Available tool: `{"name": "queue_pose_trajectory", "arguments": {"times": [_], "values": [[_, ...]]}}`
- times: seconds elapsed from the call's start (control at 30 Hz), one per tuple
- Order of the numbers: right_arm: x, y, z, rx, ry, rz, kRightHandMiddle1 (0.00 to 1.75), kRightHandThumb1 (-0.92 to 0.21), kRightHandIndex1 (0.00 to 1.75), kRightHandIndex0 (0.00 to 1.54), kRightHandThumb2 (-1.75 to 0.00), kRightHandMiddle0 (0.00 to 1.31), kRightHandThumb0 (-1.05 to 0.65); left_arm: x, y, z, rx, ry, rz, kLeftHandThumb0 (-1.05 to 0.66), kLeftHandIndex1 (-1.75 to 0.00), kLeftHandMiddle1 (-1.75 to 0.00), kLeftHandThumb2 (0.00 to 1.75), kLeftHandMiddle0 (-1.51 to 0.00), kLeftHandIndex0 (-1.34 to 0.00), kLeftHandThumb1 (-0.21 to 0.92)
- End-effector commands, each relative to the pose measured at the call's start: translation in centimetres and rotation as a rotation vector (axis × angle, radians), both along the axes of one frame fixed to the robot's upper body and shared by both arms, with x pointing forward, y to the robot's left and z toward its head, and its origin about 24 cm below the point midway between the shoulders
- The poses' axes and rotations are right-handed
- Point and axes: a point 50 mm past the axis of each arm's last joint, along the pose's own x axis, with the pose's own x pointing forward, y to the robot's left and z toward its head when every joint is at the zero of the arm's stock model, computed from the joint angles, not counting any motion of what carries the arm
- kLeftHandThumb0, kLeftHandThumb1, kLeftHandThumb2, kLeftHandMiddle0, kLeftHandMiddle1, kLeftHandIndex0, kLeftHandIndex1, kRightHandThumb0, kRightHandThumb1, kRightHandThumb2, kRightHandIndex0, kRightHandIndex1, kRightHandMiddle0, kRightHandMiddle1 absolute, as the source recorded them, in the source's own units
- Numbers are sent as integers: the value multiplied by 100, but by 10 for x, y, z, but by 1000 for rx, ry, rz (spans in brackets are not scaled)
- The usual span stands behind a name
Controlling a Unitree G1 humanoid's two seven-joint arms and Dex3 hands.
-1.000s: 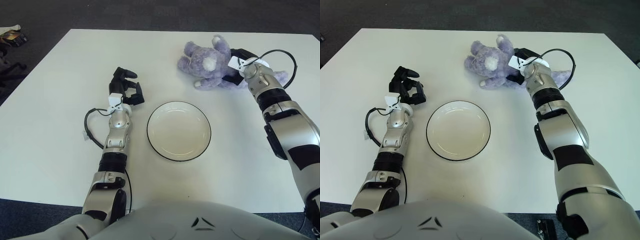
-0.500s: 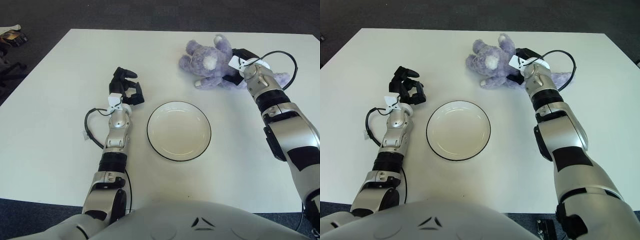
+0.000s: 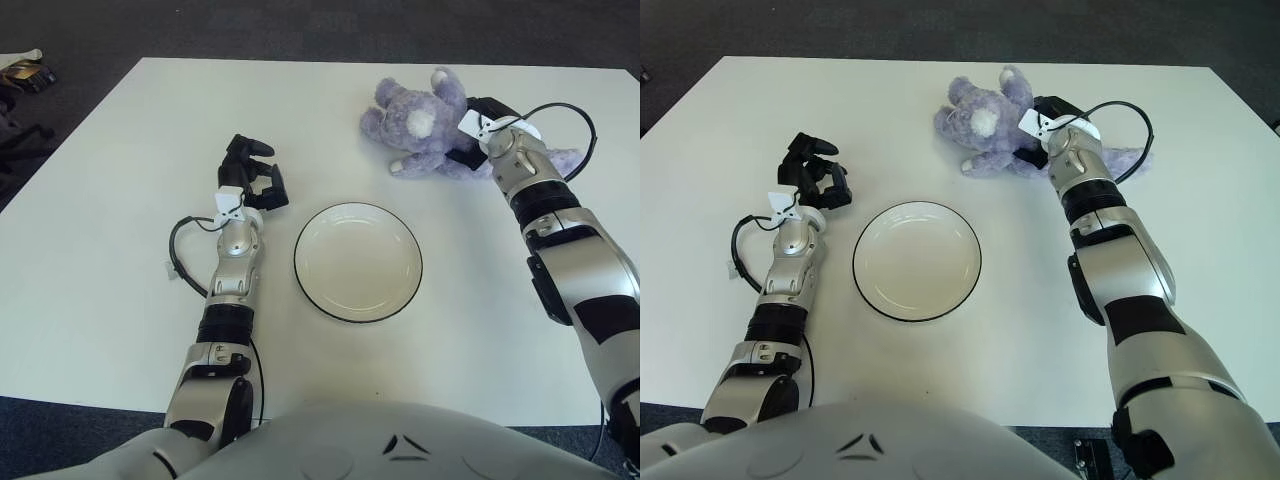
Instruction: Put the doll into the plate.
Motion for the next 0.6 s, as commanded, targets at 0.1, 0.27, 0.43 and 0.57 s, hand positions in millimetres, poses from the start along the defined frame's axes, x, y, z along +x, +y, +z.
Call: {"name": "queue_pose_trajectory", "arguments": {"times": [0.1,0.27,0.43,0.57], "values": [[-2,-5,2,55,0,14,175,-10,175,79,-158,109,56,-8,3,-21,-3,79,10,-1,-175,-175,144,-57,-56,21],[-3,-8,7,70,-17,22,175,-10,175,79,-159,109,57,-7,4,-21,2,80,9,-1,-175,-175,144,-57,-56,22],[-3,-11,20,81,-45,56,175,-9,175,79,-159,109,57,-7,5,-21,2,81,5,-1,-175,-175,144,-57,-56,22],[-5,-11,27,77,-55,76,175,-9,175,80,-159,110,57,-6,6,-21,-5,82,7,-1,-175,-175,144,-57,-56,22]]}}
